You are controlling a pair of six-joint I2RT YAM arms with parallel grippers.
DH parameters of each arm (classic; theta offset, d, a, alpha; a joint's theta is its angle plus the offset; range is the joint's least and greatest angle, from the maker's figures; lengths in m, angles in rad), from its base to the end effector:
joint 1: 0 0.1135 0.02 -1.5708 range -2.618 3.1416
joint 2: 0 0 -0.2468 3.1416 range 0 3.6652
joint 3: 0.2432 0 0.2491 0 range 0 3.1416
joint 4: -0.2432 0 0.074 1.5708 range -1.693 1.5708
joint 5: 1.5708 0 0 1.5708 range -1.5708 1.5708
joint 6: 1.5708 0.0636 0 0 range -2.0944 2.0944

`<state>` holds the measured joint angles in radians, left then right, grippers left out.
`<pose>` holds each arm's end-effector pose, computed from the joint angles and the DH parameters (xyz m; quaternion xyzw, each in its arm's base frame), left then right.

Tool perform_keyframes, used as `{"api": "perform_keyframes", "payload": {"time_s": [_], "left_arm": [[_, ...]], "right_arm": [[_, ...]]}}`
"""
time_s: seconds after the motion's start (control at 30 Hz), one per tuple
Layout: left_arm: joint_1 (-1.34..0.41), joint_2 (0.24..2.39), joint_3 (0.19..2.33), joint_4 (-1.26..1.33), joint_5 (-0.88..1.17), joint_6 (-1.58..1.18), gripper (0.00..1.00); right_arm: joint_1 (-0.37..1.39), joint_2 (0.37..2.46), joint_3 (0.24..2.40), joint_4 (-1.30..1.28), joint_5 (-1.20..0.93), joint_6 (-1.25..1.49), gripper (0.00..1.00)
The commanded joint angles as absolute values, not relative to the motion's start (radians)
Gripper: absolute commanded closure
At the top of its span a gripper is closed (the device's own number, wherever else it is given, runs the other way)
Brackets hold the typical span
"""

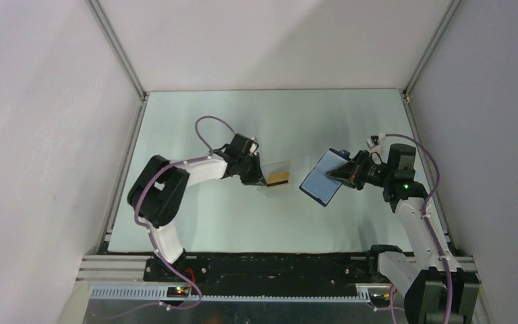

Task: Put the credit cards into the card holder
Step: Move the storage box to the center of the board, then place the card holder at the corner of the board.

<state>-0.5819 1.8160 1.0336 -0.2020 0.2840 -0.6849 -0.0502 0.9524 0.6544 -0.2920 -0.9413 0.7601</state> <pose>0.2980 -0.2174 0.1125 -0.0079 0.9485 -0.2785 0.1504 0.2206 0.0404 0.2389 0.1136 0.8068 0.5210 0.2546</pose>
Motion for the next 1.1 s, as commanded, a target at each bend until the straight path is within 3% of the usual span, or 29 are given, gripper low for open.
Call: {"api": "perform_keyframes", "payload": {"time_s": [0.0, 0.4, 0.47, 0.53, 0.6, 0.67, 0.8, 0.93, 0.97, 1.03, 1.07], "left_arm": [[-0.514, 1.737, 0.951, -0.252, 0.19, -0.712, 1.0], [-0.401, 1.547, 0.807, -0.397, 0.049, -0.745, 0.98], [-0.401, 1.534, 0.817, -0.433, 0.031, -0.739, 0.9], [-0.401, 1.525, 0.831, -0.456, 0.032, -0.728, 0.75], [-0.401, 1.505, 0.841, -0.463, 0.047, -0.721, 0.46], [-0.402, 1.479, 0.853, -0.466, 0.065, -0.705, 0.31], [-0.402, 1.395, 0.886, -0.497, 0.086, -0.671, 0.17], [-0.402, 1.305, 0.927, -0.556, 0.093, -0.649, 0.13], [-0.402, 1.292, 0.935, -0.565, 0.093, -0.643, 0.13], [-0.404, 1.255, 0.953, -0.589, 0.093, -0.635, 0.12], [-0.404, 1.232, 0.962, -0.597, 0.094, -0.632, 0.12]], "right_arm": [[0.007, 0.933, 0.637, -0.191, -0.861, 0.816, 1.0], [0.2, 0.903, 0.46, 0.081, -0.57, 0.958, 1.0], [0.237, 0.902, 0.416, 0.13, -0.506, 1.001, 1.0], [0.271, 0.905, 0.381, 0.169, -0.444, 1.027, 1.0], [0.304, 0.908, 0.351, 0.187, -0.386, 1.057, 1.0], [0.337, 0.905, 0.324, 0.198, -0.307, 1.107, 1.0], [0.402, 0.903, 0.277, 0.181, -0.189, 1.176, 1.0], [0.45, 0.878, 0.236, 0.132, -0.107, 1.255, 1.0], [0.456, 0.867, 0.231, 0.121, -0.095, 1.266, 0.98], [0.473, 0.854, 0.222, 0.08, -0.069, 1.303, 0.78], [0.476, 0.846, 0.218, 0.056, -0.065, 1.322, 0.62]]}}
